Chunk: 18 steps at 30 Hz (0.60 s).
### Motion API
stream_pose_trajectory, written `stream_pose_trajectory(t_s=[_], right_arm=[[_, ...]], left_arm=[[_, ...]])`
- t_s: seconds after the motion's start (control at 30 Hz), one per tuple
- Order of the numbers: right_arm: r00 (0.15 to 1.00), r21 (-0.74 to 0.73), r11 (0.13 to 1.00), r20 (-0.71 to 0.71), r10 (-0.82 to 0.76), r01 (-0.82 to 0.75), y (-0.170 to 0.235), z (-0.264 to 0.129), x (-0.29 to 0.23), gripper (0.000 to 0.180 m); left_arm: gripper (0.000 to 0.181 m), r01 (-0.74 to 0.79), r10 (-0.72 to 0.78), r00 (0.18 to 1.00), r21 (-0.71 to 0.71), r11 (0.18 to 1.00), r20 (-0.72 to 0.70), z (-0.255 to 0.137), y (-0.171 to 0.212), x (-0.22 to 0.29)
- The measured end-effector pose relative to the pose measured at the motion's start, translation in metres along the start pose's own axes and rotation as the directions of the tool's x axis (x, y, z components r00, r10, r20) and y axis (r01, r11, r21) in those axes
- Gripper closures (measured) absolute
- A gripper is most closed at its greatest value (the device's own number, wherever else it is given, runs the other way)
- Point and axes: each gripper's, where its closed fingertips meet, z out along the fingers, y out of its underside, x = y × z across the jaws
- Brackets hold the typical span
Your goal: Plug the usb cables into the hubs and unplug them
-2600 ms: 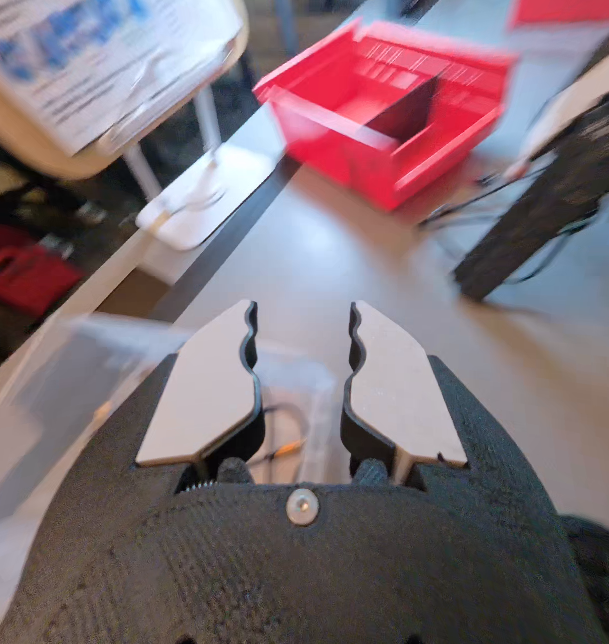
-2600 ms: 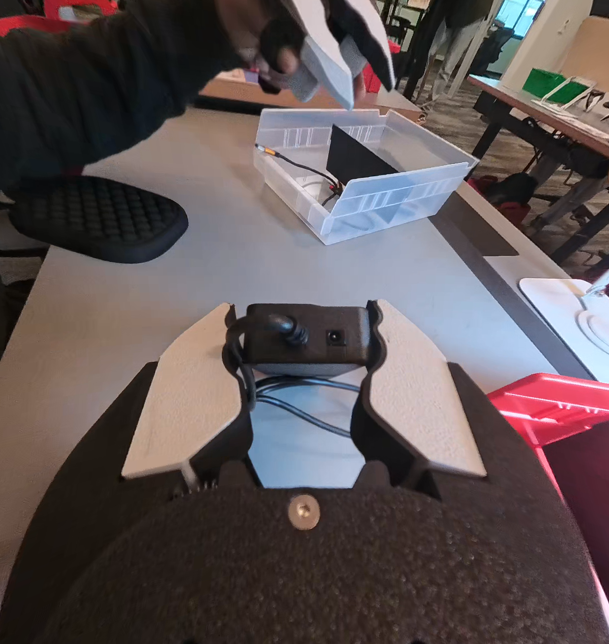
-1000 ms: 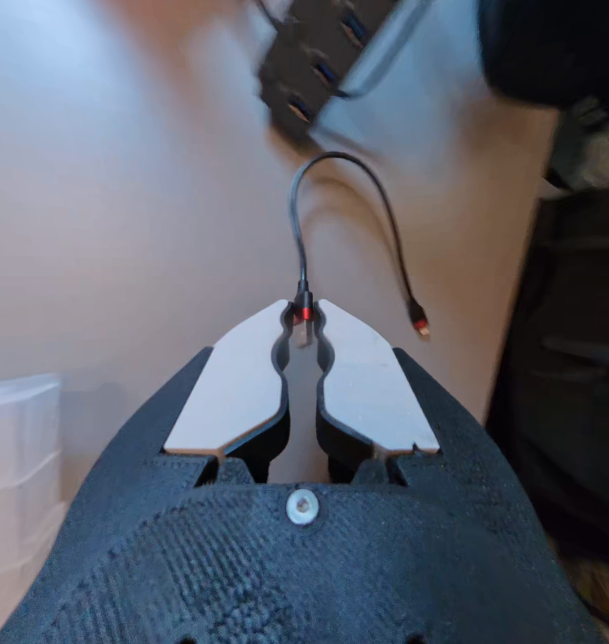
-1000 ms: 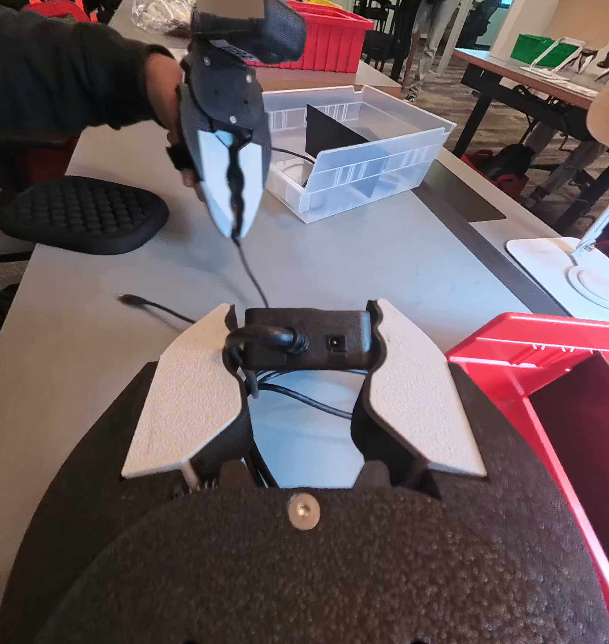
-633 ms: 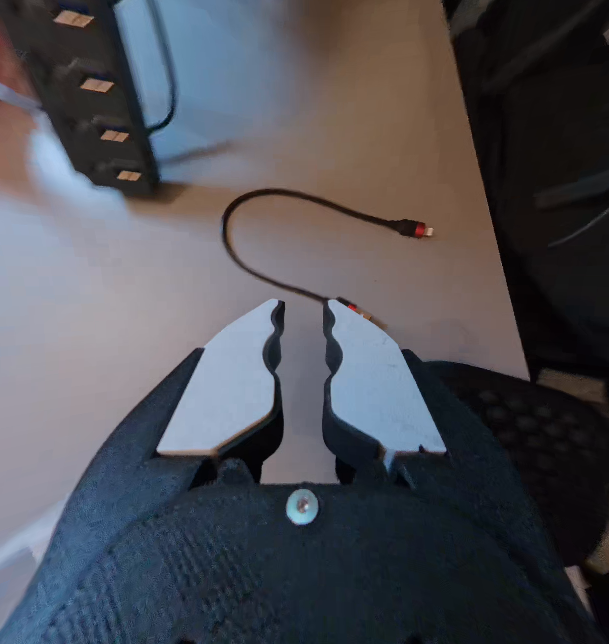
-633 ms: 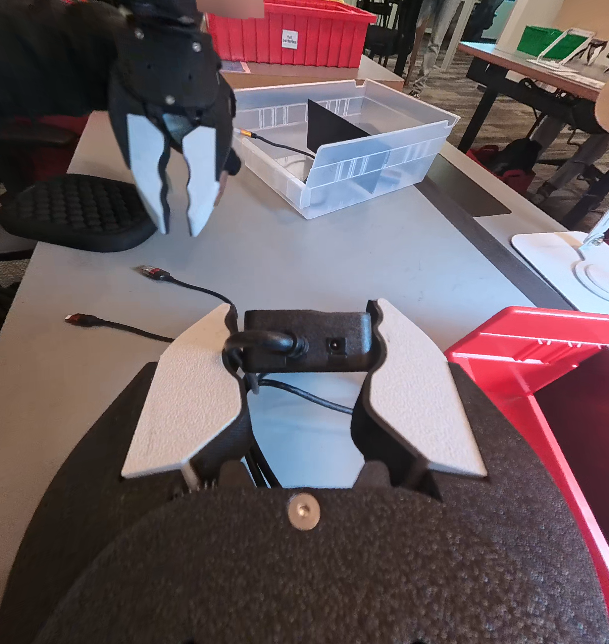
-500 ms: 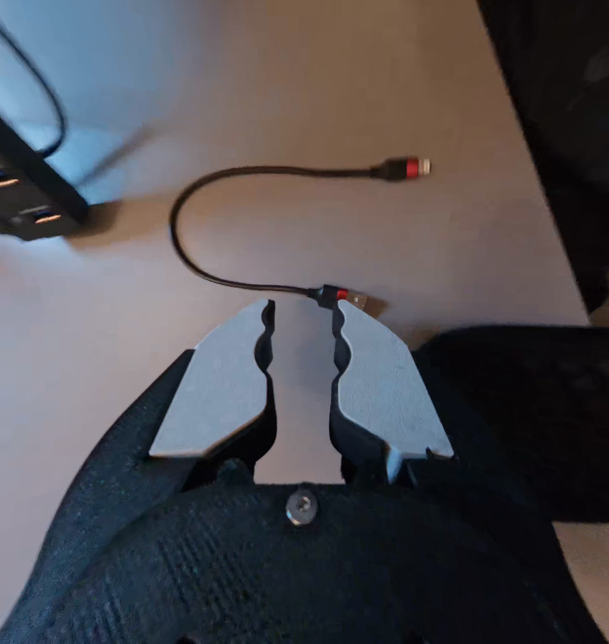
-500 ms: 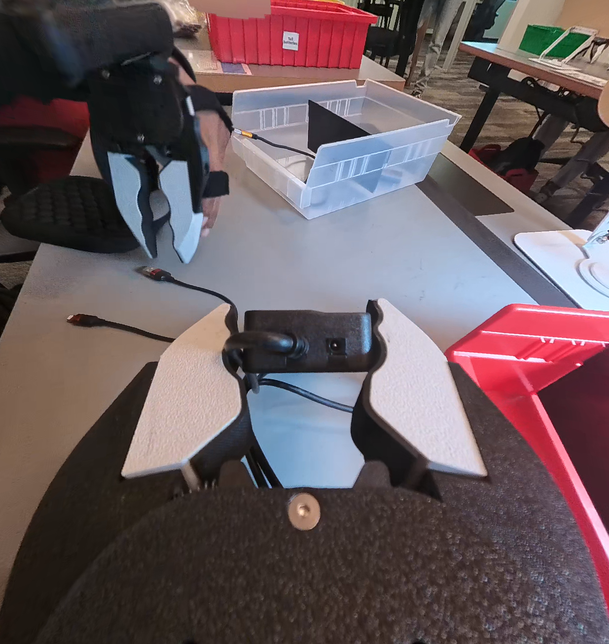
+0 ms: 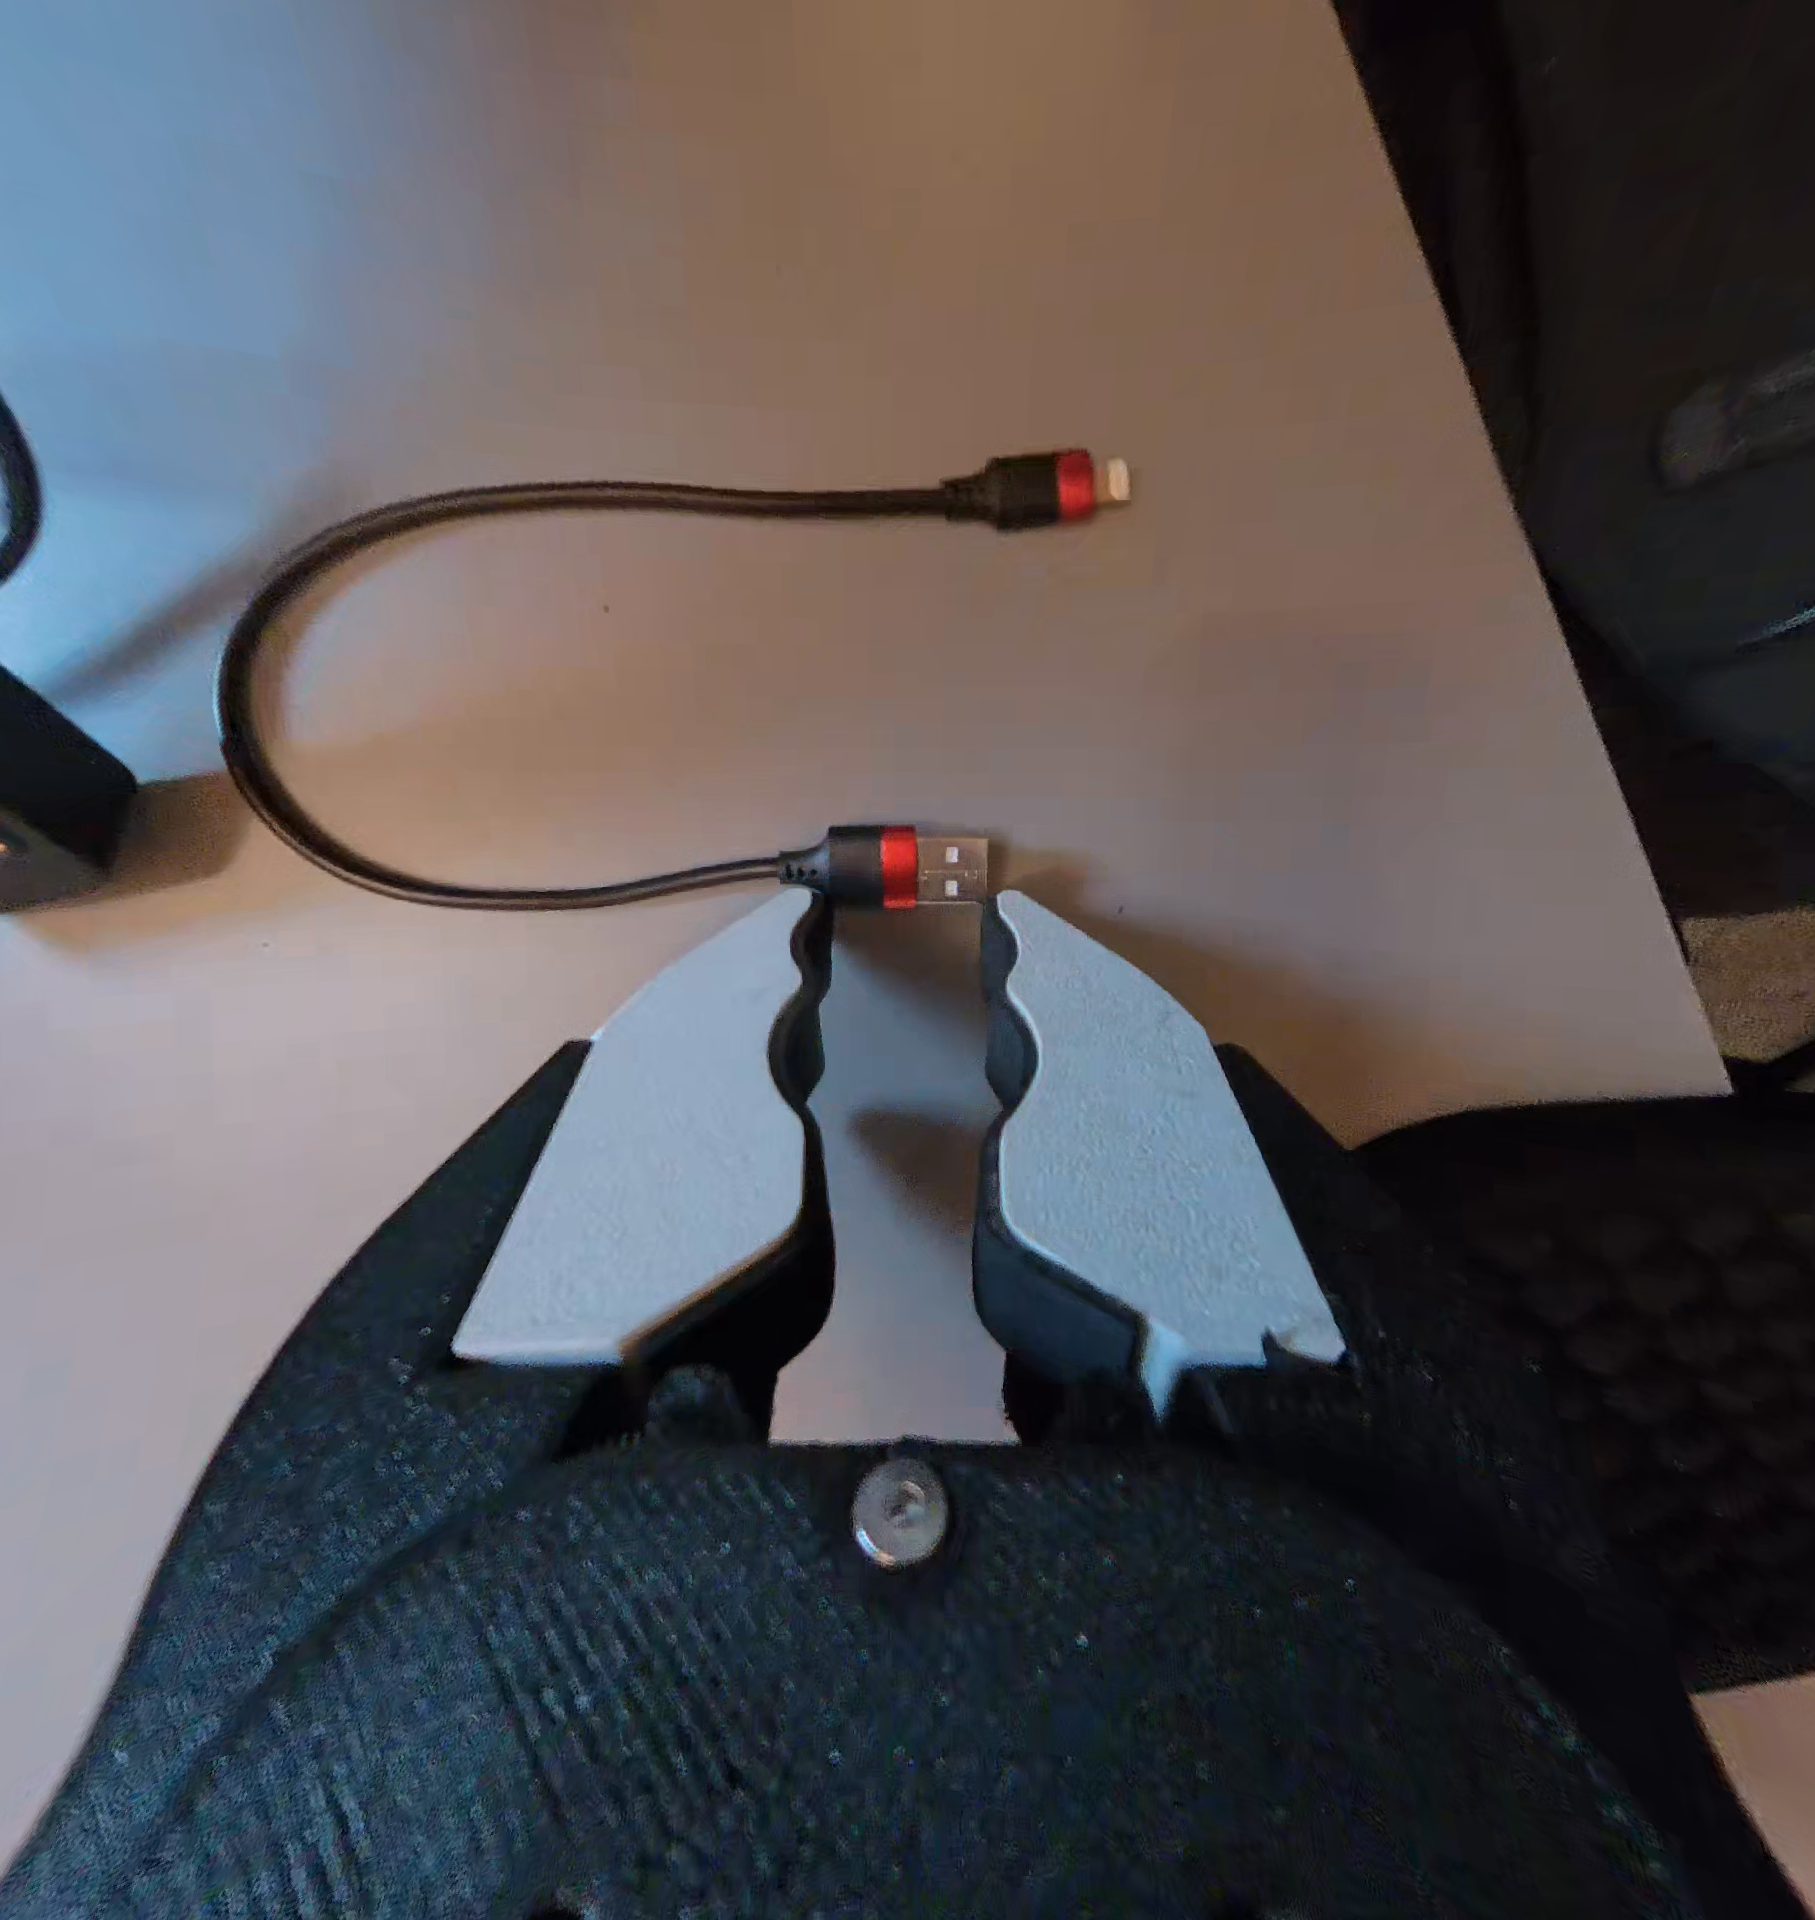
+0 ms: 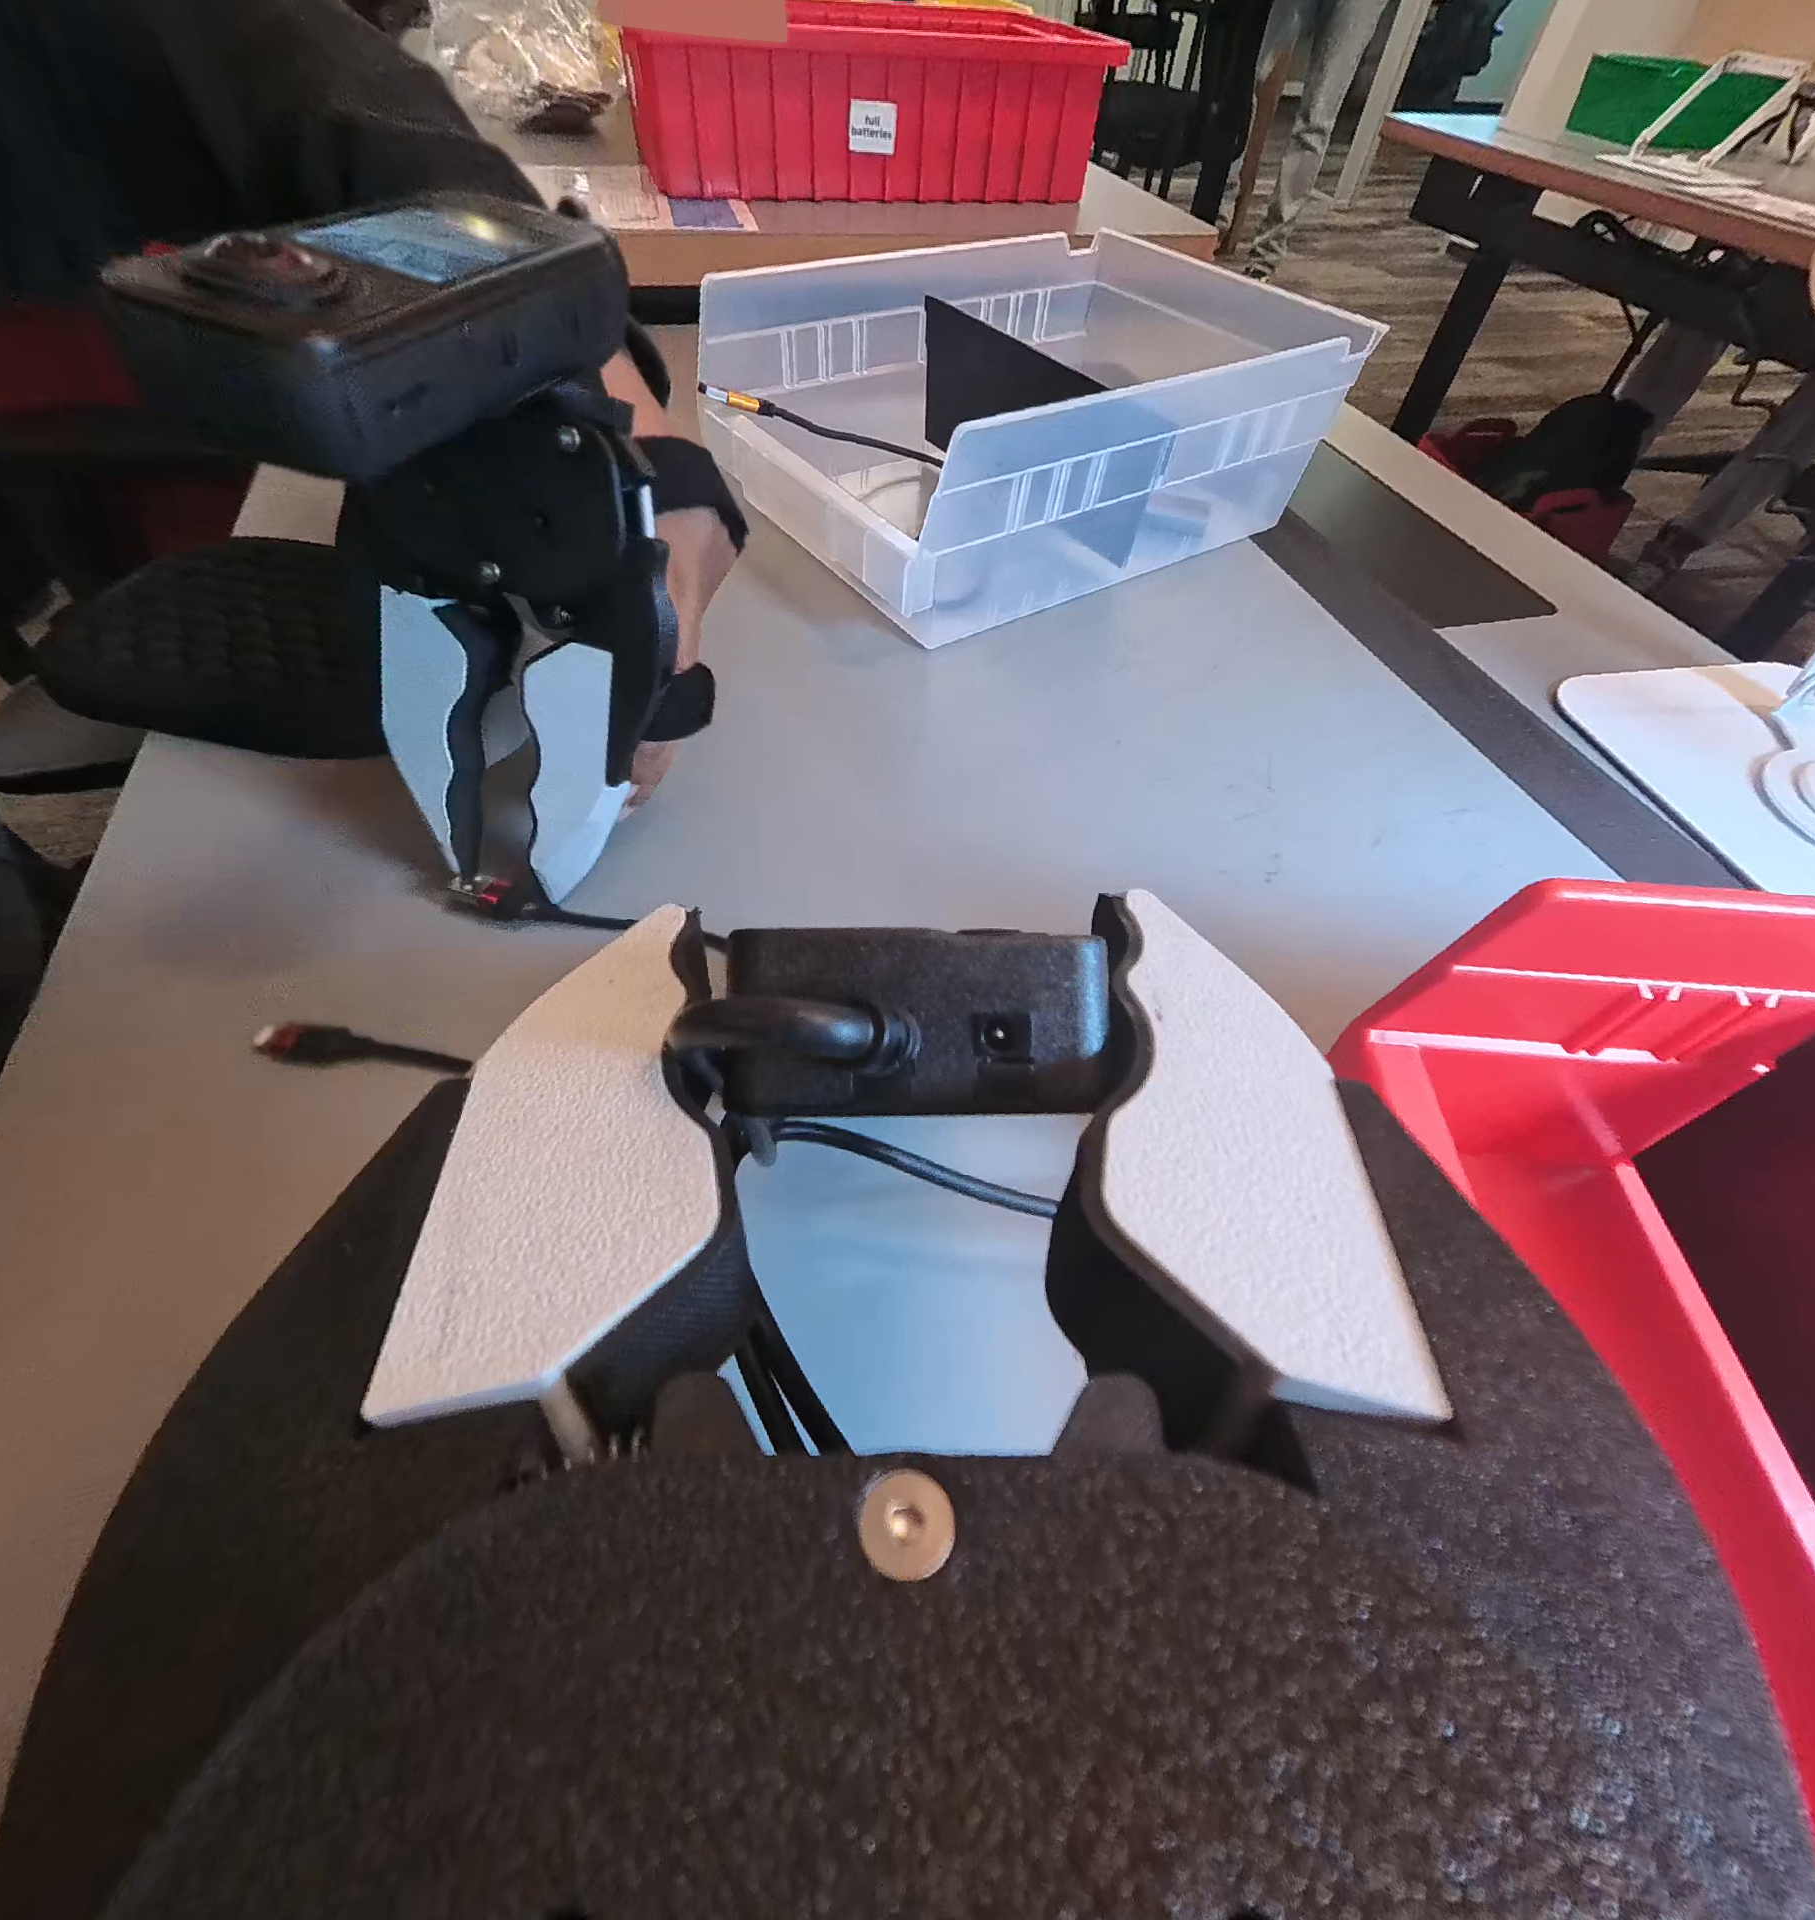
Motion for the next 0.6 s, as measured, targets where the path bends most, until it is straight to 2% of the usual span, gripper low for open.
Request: stream_pose_trajectory(t_s=[0.1,0.13,0.23,0.33,0.47,0.6], right_arm=[[1.0,0.002,1.0,0.007,0.008,-0.008,0.001,0.0,0.001,0.109],[1.0,0.004,1.0,0.009,0.013,-0.013,0.001,0.0,0.002,0.109],[1.0,0.003,1.0,0.009,0.025,-0.026,0.003,0.001,0.003,0.109],[1.0,0.001,1.0,0.006,0.031,-0.031,0.004,0.002,0.003,0.109],[1.0,-0.001,1.0,0.006,0.027,-0.027,0.004,0.003,0.003,0.108],[0.999,-0.007,1.0,0.014,0.03,-0.03,0.006,0.004,0.002,0.108]], left_arm=[[0.153,-0.043,0.044,0.999,0.111,0.993,-0.002,-0.011,-0.016,0.002],[0.153,-0.075,0.074,0.997,0.106,0.992,0.014,-0.015,-0.018,0.001],[0.15,-0.217,0.218,0.974,-0.016,0.976,0.061,-0.019,-0.016,-0.004],[0.147,-0.333,0.339,0.94,-0.138,0.933,0.027,-0.016,-0.014,-0.004],[0.143,-0.517,0.542,0.841,-0.296,0.804,0.004,-0.013,-0.003,-0.016],[0.139,-0.674,0.702,0.71,-0.346,0.653,-0.059,-0.004,-0.005,-0.018]])
